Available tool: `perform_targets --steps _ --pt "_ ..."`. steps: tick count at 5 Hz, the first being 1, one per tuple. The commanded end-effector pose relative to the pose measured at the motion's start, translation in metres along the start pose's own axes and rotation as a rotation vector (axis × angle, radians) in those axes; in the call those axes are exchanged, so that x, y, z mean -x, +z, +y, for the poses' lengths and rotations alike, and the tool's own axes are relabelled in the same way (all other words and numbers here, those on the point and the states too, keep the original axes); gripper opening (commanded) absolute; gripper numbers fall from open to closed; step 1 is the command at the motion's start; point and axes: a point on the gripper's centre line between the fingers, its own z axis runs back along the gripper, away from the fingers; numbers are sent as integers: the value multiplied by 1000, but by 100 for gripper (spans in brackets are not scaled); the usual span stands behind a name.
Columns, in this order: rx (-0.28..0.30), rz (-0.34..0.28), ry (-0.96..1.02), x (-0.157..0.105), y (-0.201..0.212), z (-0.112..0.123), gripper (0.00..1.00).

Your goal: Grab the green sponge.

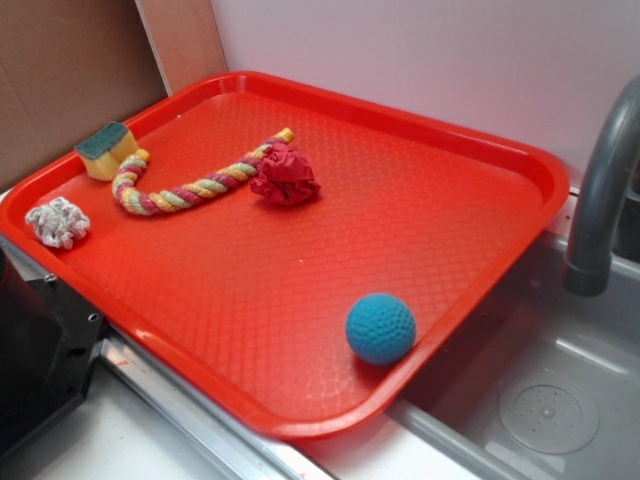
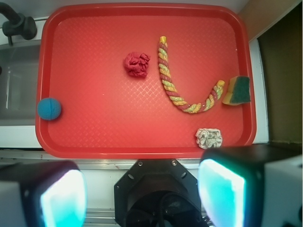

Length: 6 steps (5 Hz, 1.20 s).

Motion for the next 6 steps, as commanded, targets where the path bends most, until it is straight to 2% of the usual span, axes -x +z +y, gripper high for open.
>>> perform_targets --steps 1,2,3,4,5,6 --pt "0 0 0 0 0 0 100" --pt "-86 61 225 -43 -54 50 100" --pt "-123 13 426 -64 -83 97 100" --pt "-130 -9 537 -68 -109 130 100" --pt "-121 -45 688 -56 -129 160 100" --pt "-136 -49 761 -47 -139 176 100"
